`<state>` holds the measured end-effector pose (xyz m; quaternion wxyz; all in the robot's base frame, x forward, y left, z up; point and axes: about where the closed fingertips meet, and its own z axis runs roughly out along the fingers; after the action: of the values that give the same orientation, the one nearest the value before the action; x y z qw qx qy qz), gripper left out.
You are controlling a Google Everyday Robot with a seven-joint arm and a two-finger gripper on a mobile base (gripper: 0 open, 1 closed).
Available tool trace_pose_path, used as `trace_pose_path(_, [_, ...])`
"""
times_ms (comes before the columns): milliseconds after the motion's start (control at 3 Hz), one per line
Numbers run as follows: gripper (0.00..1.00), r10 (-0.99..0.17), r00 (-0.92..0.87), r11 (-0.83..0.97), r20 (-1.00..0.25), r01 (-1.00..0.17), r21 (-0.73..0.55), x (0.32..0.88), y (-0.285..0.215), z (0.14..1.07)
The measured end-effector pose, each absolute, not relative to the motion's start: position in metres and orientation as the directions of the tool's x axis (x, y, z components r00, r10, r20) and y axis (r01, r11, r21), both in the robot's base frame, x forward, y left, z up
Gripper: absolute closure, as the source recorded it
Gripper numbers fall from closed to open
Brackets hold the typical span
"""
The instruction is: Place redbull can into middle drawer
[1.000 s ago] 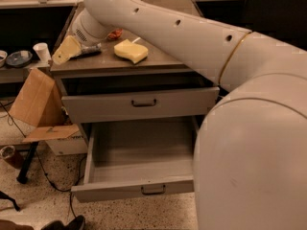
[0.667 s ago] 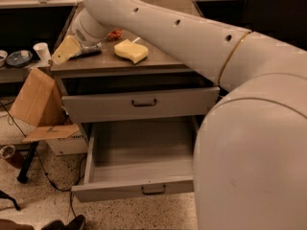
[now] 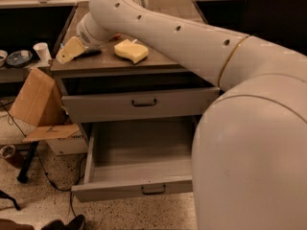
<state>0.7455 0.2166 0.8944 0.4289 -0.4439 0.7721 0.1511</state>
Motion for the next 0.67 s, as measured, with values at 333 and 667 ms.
trace_pose_path(333, [0.0, -0.531, -0.256, 0.585, -0.808, -0.801, -0.13, 0.775, 0.208, 0.876])
trace_pose_path(667, [0.0, -0.522, -0.267, 0.586, -0.81, -0.803, -0.113, 0.797, 0.207, 0.868])
